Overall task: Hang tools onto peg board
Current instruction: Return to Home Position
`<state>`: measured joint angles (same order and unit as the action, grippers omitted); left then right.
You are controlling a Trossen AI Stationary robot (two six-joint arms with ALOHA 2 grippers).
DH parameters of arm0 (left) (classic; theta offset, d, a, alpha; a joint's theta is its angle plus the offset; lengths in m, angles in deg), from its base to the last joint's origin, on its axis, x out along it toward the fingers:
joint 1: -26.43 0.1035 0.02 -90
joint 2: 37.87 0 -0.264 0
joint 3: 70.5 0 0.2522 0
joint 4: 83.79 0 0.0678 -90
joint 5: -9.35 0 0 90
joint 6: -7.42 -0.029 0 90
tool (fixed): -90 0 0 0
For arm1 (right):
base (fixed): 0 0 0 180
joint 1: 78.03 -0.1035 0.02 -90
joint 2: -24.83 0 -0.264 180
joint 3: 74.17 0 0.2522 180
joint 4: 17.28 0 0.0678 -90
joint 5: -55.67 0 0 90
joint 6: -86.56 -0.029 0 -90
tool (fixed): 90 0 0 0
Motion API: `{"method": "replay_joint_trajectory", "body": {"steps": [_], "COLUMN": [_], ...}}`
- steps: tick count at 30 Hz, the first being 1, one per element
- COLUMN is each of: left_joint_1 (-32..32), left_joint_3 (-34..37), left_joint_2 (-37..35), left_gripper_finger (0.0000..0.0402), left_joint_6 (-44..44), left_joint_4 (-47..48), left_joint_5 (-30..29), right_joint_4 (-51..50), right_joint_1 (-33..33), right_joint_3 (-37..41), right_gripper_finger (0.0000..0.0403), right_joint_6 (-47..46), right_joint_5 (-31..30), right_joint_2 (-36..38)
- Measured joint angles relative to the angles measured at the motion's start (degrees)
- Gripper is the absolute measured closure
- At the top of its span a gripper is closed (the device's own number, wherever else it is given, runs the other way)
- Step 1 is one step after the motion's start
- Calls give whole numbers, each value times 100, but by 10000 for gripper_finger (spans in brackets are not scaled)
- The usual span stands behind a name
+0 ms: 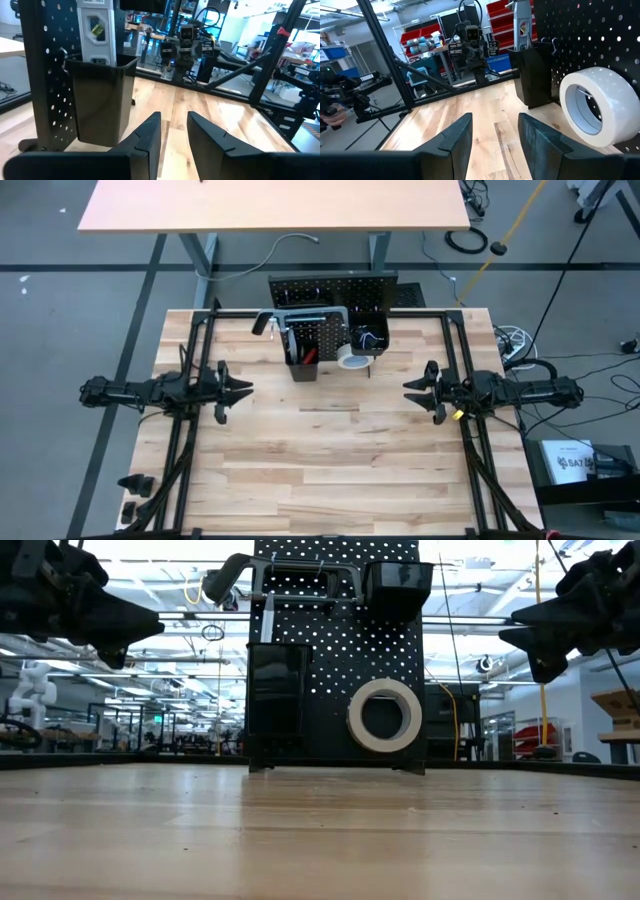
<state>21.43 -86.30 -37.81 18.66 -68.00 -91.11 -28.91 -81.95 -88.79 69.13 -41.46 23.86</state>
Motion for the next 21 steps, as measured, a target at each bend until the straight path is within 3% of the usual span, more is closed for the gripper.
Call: {"method": "replay_joint_trajectory", "body": {"steps": [4, 9, 21], "left_joint_1": [0, -1, 2], "left_joint_3": [4, 20, 168], "left_joint_2": [0, 2, 135], "left_gripper_finger": [304, 304, 304], "left_joint_6": [-17, -112, -362], "left_joint_4": [-11, -27, -361], "left_joint_5": [56, 626, 459], "right_joint_4": [0, 0, -4], "right_joint_1": [1, 2, 2], "right_joint_3": [0, 0, 0], "right_gripper_finger": [250, 250, 250], "right_joint_6": [155, 220, 264], "right_joint_5": [-24, -24, -24], "right_joint_2": [-4, -4, -4]}}
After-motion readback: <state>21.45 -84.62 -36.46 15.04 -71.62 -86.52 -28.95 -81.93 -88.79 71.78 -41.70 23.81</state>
